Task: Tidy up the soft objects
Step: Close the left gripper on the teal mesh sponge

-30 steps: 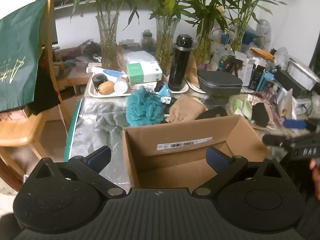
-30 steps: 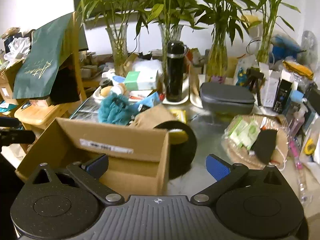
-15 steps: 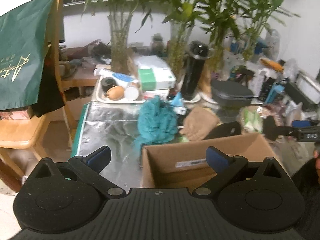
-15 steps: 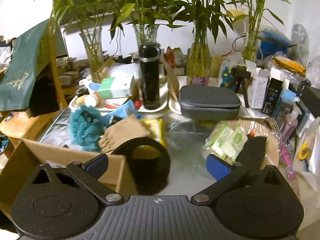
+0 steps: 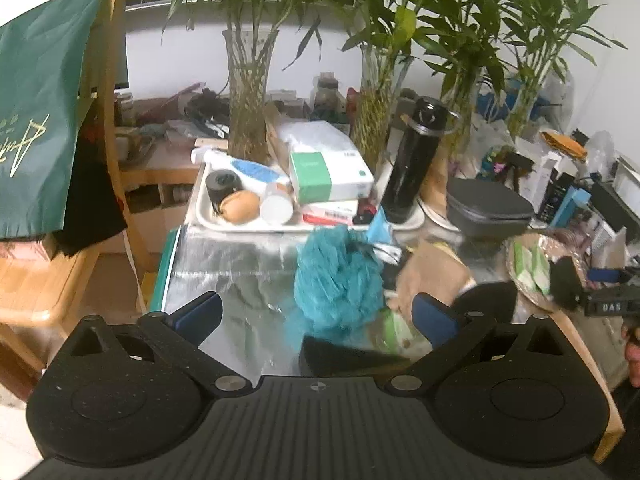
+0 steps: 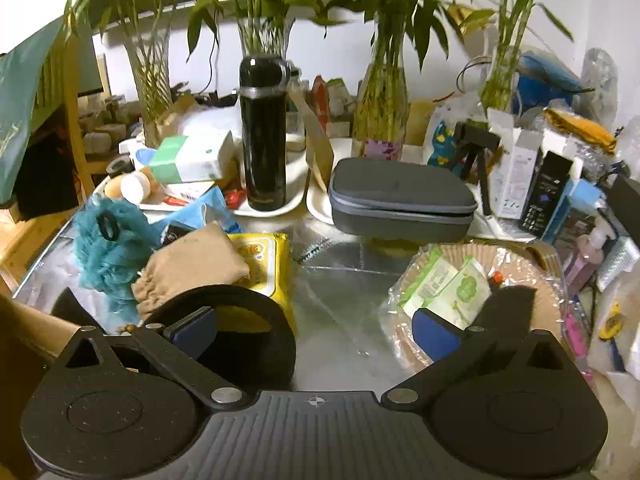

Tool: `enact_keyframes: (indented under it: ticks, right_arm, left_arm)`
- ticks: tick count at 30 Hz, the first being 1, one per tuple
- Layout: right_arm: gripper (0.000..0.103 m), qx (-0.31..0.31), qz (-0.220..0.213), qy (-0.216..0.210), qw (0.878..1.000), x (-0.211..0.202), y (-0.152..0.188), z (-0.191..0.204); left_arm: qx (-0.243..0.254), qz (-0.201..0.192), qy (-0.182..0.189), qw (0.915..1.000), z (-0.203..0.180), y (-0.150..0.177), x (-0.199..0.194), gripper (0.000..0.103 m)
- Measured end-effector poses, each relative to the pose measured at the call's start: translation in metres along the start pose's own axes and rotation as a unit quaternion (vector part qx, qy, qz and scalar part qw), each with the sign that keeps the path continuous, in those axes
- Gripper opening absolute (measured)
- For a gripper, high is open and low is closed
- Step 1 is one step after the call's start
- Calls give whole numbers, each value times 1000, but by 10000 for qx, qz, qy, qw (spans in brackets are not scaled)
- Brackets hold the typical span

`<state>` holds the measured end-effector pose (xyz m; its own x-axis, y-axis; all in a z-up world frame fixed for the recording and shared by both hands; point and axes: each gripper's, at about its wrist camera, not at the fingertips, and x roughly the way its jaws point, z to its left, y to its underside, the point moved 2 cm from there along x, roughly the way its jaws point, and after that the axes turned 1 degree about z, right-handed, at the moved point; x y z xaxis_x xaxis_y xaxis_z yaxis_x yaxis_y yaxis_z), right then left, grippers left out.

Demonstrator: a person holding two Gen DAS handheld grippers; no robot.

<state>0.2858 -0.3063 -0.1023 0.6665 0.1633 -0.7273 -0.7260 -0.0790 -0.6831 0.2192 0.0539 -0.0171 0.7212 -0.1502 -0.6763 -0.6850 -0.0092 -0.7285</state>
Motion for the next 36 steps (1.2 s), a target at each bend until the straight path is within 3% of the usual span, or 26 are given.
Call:
enact_keyframes:
  ticks: [4, 9, 13, 18, 24, 30, 33, 36]
  right_arm:
    - [96, -266, 199, -222, 9992, 25, -3, 3]
    - [96, -204, 268, -869, 9956, 51, -11, -3]
    - [97, -253, 324, -1129, 9928, 54, -14, -6]
    - [94, -1, 271, -1251, 9918, 50, -19, -22]
    - [88, -779, 538, -1000, 9905, 67, -10, -11]
    - [66, -1465, 692, -842, 9832, 93, 0, 10]
    - [51, -1607, 635, -808, 9816, 100, 1, 15]
    - [28, -1710, 599, -867, 9796, 101, 3, 18]
  left_arm:
    - [-40, -118, -102, 9999, 5, -3, 19, 103]
    - [-181, -145, -173, 9996, 13, -4, 33, 103]
    - [-312, -157, -136, 9993, 19, -4, 34, 103]
    - [-471, -36, -111, 9988, 25, -3, 36, 103]
    - [-685, -41, -60, 9976, 31, -4, 36, 103]
    - [-631, -1, -84, 9980, 30, -2, 38, 103]
    - [-722, 9, -29, 9974, 34, 0, 38, 103]
    - [-855, 41, 68, 9963, 37, -1, 39, 103]
